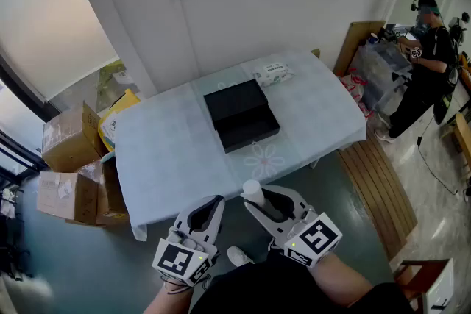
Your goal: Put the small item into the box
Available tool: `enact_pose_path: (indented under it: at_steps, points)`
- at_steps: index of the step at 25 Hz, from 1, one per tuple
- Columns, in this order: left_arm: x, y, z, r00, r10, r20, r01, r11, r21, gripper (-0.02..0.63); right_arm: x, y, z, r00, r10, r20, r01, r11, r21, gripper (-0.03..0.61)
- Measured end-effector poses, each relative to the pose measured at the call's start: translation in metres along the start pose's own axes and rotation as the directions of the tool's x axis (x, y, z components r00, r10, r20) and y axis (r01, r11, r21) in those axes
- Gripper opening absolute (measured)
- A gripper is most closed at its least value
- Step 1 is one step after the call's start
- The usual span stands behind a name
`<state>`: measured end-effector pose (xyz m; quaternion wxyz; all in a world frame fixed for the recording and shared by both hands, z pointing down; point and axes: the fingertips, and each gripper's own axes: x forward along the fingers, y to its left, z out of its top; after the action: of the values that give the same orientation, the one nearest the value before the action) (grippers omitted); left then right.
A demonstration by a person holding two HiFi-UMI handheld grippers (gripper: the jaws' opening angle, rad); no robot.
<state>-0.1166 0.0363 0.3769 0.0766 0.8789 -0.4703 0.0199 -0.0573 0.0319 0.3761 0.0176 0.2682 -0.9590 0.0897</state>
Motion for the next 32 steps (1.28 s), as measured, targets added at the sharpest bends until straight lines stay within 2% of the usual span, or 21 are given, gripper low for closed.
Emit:
enact_pose_path:
  at_steps: [18,32]
  points:
    - [0.001,-0.016,-0.001,1.000,-0.031,0.003,0.031,0.999,0.007,0.008,-0.012,0.000,0.002,1.000,-0.011,0.017,0.011,1.000,0.011,0.141]
    - [0.016,-0.019,0.000,0.999,-0.034,-0.004,0.034,0.999,0.011,0.008,-0.010,-0.028,0.019,1.000,-0.018,0.023,0.018,1.000,-0.020,0.141]
